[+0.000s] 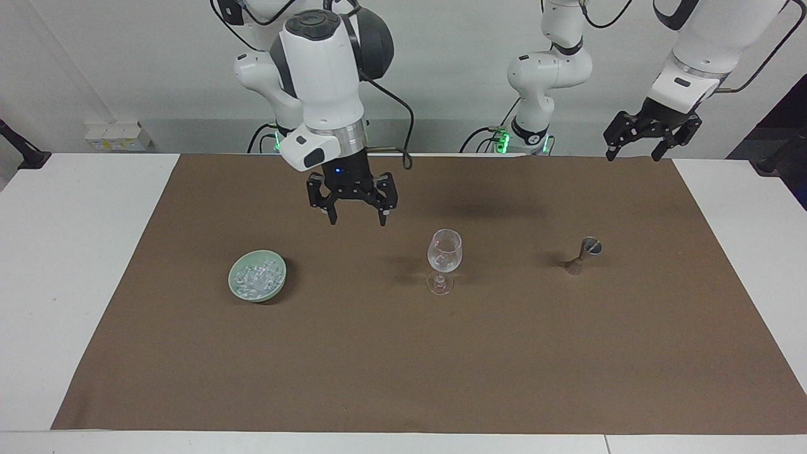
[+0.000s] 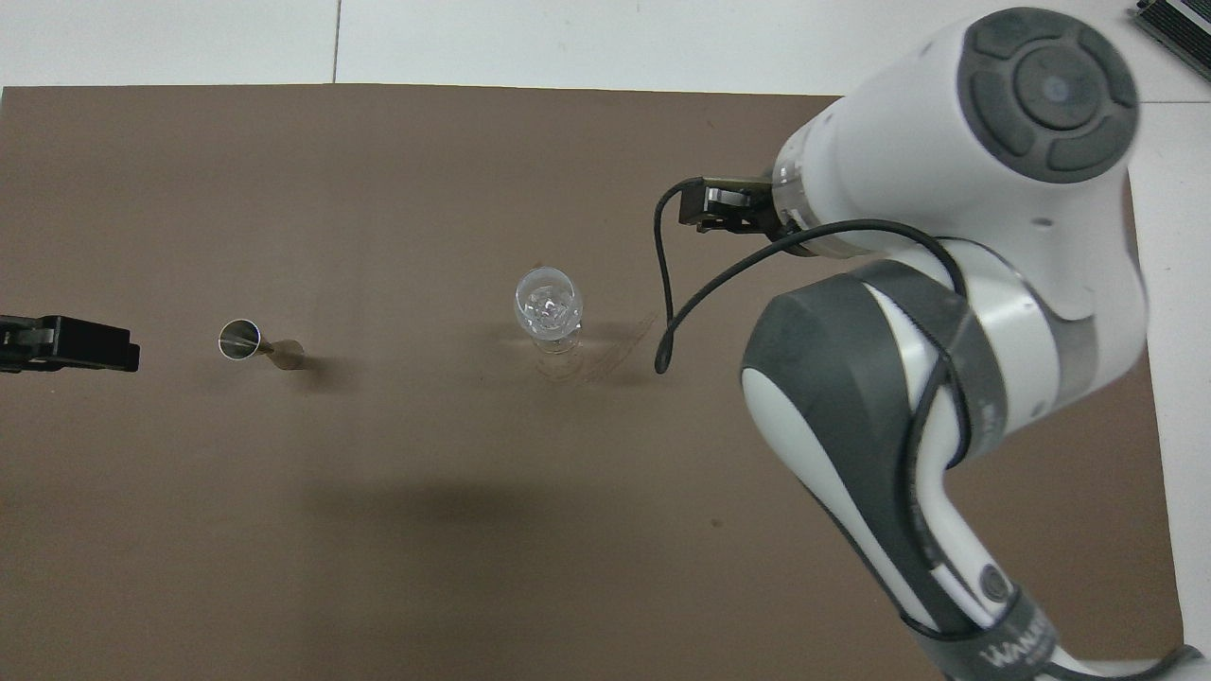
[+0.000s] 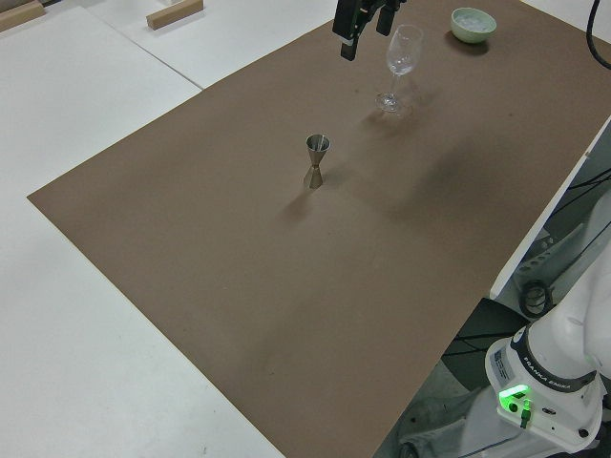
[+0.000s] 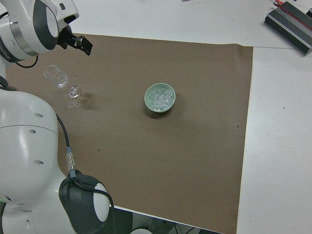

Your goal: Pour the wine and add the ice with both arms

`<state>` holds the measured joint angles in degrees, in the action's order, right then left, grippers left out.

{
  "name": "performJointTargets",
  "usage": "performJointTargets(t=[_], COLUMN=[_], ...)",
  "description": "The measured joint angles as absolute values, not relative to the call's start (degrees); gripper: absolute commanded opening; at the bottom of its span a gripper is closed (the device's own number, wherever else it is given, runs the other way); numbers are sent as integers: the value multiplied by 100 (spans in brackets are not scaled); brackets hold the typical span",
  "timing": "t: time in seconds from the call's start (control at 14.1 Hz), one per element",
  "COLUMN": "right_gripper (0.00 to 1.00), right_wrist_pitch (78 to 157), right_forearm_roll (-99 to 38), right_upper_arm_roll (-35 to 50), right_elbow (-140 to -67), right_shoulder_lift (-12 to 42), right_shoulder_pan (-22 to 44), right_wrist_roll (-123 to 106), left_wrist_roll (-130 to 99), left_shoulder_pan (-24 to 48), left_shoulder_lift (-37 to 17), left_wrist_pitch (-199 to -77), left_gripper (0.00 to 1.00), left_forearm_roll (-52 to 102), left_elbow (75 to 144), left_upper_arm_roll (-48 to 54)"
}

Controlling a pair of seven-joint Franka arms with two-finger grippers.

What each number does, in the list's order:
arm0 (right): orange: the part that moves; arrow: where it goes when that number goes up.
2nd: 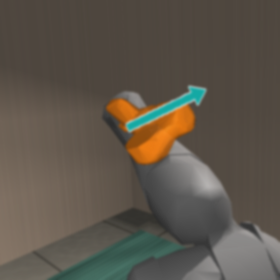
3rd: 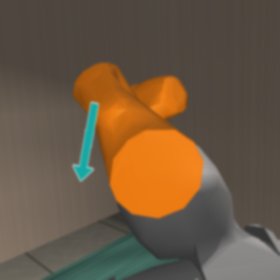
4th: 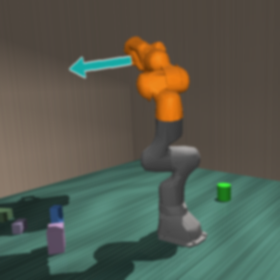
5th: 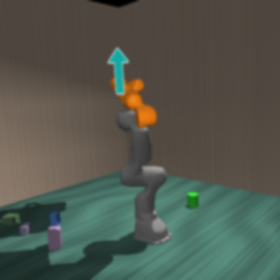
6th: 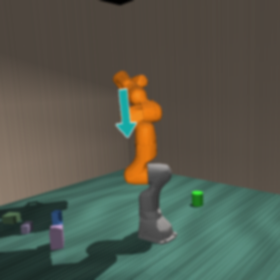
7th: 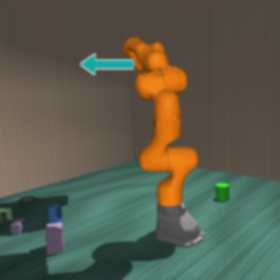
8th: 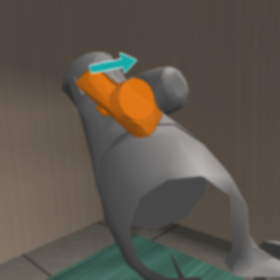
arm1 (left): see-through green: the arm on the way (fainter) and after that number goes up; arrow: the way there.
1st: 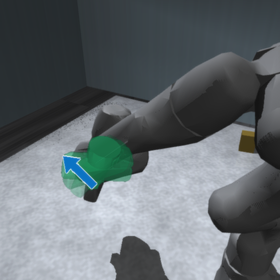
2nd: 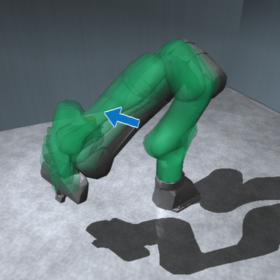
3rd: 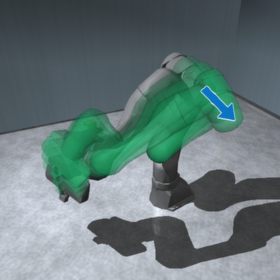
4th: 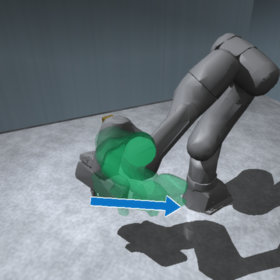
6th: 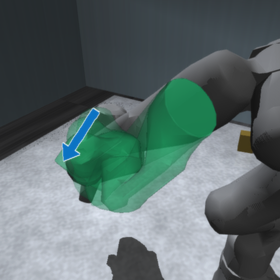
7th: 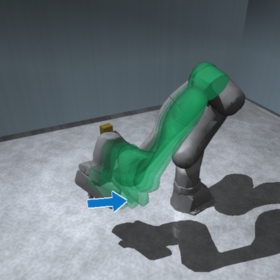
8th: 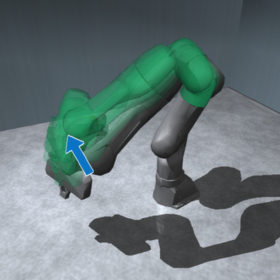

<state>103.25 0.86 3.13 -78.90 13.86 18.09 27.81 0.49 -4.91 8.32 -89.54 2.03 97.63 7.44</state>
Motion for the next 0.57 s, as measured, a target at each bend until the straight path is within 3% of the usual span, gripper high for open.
performJointTargets(t=[0.57], right_gripper=[100], right_wrist_pitch=[9499], right_forearm_roll=[129], right_upper_arm_roll=[307], right_elbow=[-8742], right_shoulder_lift=[251], right_shoulder_pan=[772], right_wrist_roll=[1155], left_wrist_roll=[49], left_shoulder_pan=[-491], left_shoulder_lift=[832], left_wrist_pitch=[-8954], left_gripper=[100], left_forearm_roll=[203], left_elbow=[9763], left_upper_arm_roll=[744])
